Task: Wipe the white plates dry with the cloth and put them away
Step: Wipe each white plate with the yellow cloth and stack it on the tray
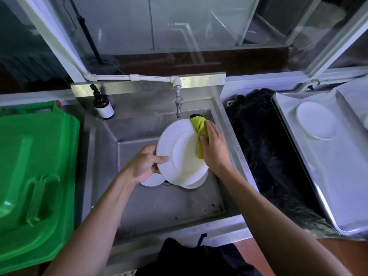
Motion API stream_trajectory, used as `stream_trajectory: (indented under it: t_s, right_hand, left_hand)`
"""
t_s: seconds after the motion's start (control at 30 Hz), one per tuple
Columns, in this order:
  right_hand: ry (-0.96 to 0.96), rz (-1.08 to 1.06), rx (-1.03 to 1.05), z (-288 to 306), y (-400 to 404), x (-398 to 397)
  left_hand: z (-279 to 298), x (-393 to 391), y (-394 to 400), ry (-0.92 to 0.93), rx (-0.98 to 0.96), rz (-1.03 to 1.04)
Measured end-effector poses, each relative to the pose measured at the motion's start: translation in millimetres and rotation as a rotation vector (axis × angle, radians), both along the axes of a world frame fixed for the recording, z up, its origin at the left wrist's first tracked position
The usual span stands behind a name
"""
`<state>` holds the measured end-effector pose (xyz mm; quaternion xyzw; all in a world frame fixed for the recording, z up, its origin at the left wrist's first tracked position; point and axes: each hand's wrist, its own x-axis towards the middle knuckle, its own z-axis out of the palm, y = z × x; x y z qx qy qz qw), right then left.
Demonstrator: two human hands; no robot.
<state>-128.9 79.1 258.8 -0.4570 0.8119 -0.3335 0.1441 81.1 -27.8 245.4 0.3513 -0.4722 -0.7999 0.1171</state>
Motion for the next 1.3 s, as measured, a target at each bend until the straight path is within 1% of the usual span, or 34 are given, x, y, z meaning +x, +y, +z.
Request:
stream_trajectory:
  t_s: [0.2,0.43,0.53,0.63,0.73,0.8,0.9,1.03,1.17,1.3]
  right_hand:
    - [0.068,-0.030,0.009,0.8,-1.0,21.0]
    - [0.122,-0.073,-0.038,1.3,12.0,26.1]
    - [0.132,-0.110,-0.054,2.0,26.0,17.8]
    - [0.140,-0.138,-0.080,5.7,40.5,2.8]
    - [0.164,-0.131,-0.160,8.7,58.2,-14.3]
    - [0.146,-0.193,-0.149,7.3,71.5,-27.9]
    - [0.134,-0.268,-0.138,1.8,91.6,-49.2]
    - [0.132,-0.318,-0.141,1.1,122.1,-87.9]
    - [0.134,-0.285,-0.173,4.6,157.2,-134.7]
    - [0.121,-0.387,-0.213,8.9,189.9,-182.6]
  left_hand:
    - [-2.2,-13.7,3.1,-0.056,-0.140,-0.135]
    - [-12.0,-39.9,10.9,-0.110,-0.340,-0.137]
    - [-14.7,-53.7,13.3,-0.197,-0.505,-0.152]
    - [-14.2,-66.6,17.1,-0.250,-0.685,-0.185]
    - [-13.3,-83.0,22.9,-0.315,-0.877,-0.206]
    - [-10.3,-96.4,28.4,-0.358,-1.015,-0.217]
    - [-3.1,-119.9,34.0,-0.397,-1.162,-0.240]
    - [12.2,-162.4,49.7,-0.398,-1.380,-0.323]
    - [21.5,-215.0,76.6,-0.378,-1.497,-0.408]
    - [28.1,-271.5,104.3,-0.324,-1.574,-0.408]
